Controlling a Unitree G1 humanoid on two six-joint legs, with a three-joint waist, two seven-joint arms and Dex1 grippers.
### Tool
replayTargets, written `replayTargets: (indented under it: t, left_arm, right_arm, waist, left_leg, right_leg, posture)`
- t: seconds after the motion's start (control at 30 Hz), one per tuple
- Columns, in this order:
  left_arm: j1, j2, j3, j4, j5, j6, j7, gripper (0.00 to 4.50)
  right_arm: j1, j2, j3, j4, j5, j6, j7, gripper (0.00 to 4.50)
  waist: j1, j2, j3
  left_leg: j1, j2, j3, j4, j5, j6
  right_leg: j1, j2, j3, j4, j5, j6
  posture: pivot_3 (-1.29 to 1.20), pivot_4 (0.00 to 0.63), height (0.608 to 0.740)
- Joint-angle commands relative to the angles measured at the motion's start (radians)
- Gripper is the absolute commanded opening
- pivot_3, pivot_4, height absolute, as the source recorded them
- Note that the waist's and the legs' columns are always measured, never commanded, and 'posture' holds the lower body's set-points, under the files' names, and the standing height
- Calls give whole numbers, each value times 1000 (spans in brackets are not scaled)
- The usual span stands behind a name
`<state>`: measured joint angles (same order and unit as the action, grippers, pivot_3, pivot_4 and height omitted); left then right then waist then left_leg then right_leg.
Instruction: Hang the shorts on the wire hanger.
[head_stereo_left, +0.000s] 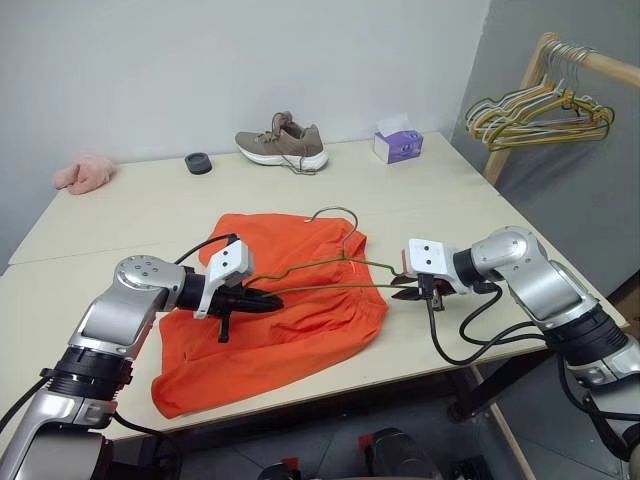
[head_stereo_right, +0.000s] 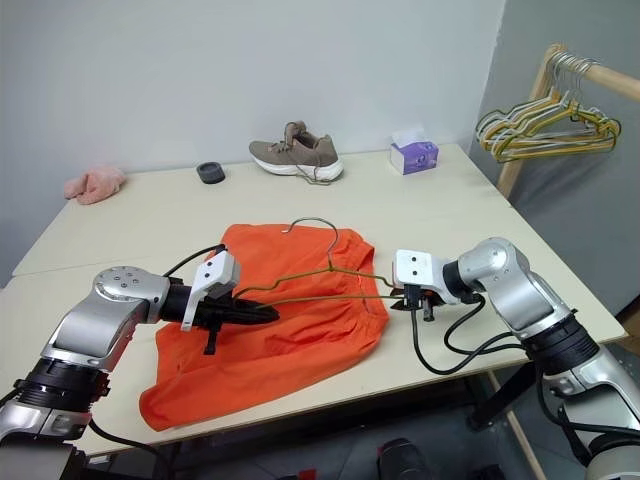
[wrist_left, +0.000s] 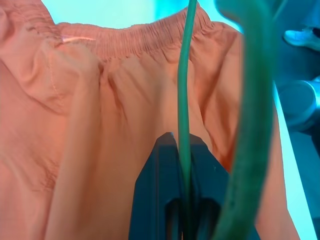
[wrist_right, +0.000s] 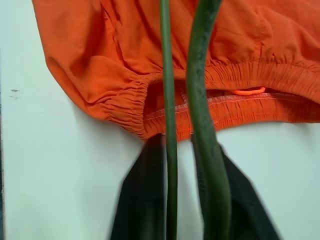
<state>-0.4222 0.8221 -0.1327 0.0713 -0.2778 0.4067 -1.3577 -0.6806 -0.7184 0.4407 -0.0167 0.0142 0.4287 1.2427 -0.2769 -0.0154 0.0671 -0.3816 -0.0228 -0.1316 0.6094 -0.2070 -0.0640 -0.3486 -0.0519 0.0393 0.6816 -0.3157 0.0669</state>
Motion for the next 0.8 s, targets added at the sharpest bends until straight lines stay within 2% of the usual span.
replayTargets:
  t: [0.03,0.17,0.3,0.5,0.8]
  left_arm:
    - [-8,10,7,-37,1,-10,7,0]
    - [-13,5,10,-33,-7,15,10,0]
    - [-22,-5,21,-5,-10,12,21,957]
    - [-14,-54,94,19,-40,4,106,2802]
    - [64,-64,296,34,-111,33,260,2802]
  right_arm:
    - [-24,14,-10,-29,0,39,1,57]
    - [-18,22,-19,-44,11,86,-5,57]
    - [-9,19,-29,-57,18,110,-9,0]
    - [26,-6,-56,-88,37,144,-17,0]
    - [155,-81,-190,-150,108,255,-70,0]
  waist:
    - [0,0,0]
    - [0,0,0]
    - [0,0,0]
    - [0,0,0]
    - [-2,0,0]
  left_leg:
    - [0,0,0,0,0,0]
    - [0,0,0,0,0,0]
    - [0,0,0,0,0,0]
    - [0,0,0,0,0,0]
    - [0,0,0,0,0,0]
  right_leg:
    - [0,0,0,0,0,0]
    - [0,0,0,0,0,0]
    - [0,0,0,0,0,0]
    - [0,0,0,0,0,0]
    - [0,-1,0,0,0,0]
  posture:
    - [-254,0,740]
    - [-256,0,740]
    - [-260,0,740]
    - [-269,0,740]
    - [-272,0,740]
